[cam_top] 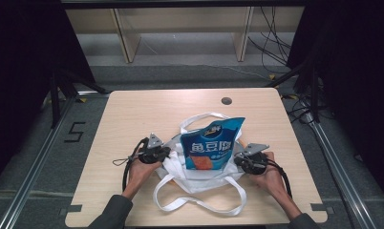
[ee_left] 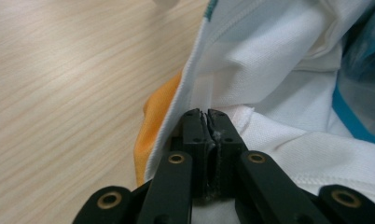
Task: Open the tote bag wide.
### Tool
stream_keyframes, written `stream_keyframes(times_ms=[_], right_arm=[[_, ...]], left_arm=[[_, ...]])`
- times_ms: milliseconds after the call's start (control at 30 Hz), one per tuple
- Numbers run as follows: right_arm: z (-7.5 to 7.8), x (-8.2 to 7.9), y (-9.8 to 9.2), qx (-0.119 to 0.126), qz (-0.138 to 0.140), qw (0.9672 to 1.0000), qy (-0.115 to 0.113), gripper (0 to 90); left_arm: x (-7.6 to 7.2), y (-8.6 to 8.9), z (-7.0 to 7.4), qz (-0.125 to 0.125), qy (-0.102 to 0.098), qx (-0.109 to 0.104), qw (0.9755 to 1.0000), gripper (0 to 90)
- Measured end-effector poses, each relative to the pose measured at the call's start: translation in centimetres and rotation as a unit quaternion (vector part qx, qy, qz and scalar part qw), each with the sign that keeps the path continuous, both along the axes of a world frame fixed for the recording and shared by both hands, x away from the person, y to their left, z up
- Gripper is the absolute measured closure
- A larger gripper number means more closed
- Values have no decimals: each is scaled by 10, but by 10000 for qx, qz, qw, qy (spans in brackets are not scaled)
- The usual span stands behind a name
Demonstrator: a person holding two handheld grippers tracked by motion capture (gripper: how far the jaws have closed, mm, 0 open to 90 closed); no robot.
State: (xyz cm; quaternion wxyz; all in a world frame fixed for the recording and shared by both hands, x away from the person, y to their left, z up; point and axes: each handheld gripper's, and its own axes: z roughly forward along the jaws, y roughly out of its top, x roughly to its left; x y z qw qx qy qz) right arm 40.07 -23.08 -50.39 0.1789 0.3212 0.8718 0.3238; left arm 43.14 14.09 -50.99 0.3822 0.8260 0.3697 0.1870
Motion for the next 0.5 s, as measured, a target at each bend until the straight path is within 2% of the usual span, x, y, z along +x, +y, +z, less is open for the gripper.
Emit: stream_keyframes(times_ms=[33, 67, 133, 167, 233, 267, 333, 400, 433, 467, 500], right_arm=[[1, 0, 0, -90, 53, 9999, -20, 890], [3, 0, 0, -104, 42, 9999, 51, 890], [10, 0, -2, -71, 68, 9999, 140, 875], [15, -1, -3, 137, 77, 9999, 25, 875], [32, -1, -7, 621, 89, 9979, -173, 878], [41, 1, -10, 664, 113, 9971, -359, 880], [53, 9, -16, 770, -37, 9949, -647, 889], [55, 20, -19, 824, -134, 9944, -649, 891], [53, 26, -19, 805, -139, 9948, -614, 892], [49, 30, -18, 763, -180, 9955, -533, 895], [44, 35, -16, 655, -211, 9958, -601, 897]], left_arm=[[-1, -1, 1, 44, -6, -49, 10000, 866], [-1, 1, 3, -17, -23, -12, 10000, 864], [-3, 1, 9, 10, -24, -194, 9998, 848], [-5, 1, 14, 1, -37, -274, 9996, 840], [-7, 0, 26, -151, -80, -487, 9987, 839], [-8, -2, 32, -179, -178, -580, 9980, 843], [-5, -6, 45, -330, -394, -497, 9974, 843], [3, -8, 52, -246, -487, -613, 9966, 842], [9, -6, 53, -215, -529, -531, 9970, 840], [15, -6, 51, -91, -524, -693, 9962, 844], [22, -3, 49, -142, -506, -655, 9965, 850]])
